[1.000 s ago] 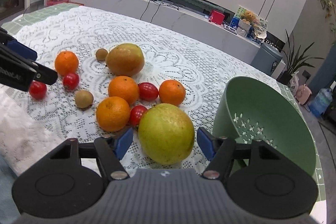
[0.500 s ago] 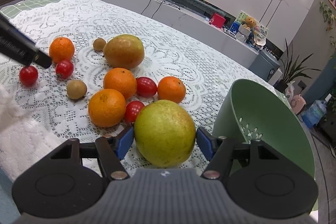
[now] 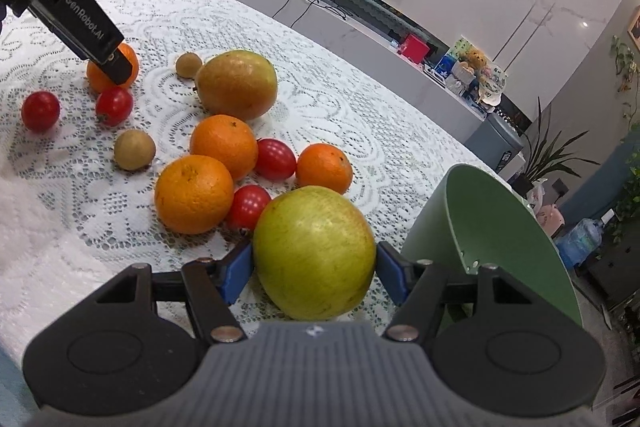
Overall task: Organize fruits
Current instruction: 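Grasp the large yellow-green pomelo with the right gripper while the left gripper grasps an orange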
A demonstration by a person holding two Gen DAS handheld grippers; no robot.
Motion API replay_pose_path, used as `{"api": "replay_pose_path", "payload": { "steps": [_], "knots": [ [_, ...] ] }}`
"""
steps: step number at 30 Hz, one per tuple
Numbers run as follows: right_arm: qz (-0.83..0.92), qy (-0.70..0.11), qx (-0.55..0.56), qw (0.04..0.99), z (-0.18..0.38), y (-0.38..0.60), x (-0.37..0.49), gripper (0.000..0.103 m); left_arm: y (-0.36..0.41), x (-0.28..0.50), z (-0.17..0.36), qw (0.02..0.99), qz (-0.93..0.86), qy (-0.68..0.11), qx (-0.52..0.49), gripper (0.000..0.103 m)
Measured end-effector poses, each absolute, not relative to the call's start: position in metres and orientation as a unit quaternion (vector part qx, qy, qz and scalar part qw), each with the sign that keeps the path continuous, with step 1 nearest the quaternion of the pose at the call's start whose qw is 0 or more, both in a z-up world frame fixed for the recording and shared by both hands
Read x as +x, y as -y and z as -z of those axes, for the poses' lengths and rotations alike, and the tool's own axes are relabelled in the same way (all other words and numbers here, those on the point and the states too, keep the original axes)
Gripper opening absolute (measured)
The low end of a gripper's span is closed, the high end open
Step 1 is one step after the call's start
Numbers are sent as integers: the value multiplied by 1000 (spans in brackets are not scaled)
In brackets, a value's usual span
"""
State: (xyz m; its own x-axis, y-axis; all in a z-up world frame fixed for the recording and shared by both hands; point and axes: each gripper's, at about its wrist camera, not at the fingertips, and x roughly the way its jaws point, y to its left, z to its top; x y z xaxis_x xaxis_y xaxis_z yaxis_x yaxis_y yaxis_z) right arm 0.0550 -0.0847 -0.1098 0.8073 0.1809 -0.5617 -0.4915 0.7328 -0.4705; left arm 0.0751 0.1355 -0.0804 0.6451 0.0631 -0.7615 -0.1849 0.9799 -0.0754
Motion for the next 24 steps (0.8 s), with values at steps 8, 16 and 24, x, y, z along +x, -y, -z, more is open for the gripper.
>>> {"api": "replay_pose_path", "payload": {
  "steps": [8,16,24],
  "knots": [
    [-189,-238,-326,895,111,85,53,63,-142,83,88,898,-64,-422,-108,59],
    [-192,-232,-320,898,106,89,48,63,-147,80,83,902,-64,-407,-133,52],
    [-207,-204,-286,913,79,100,29,63,-134,62,47,916,-55,-380,-116,52]
  ]
}}
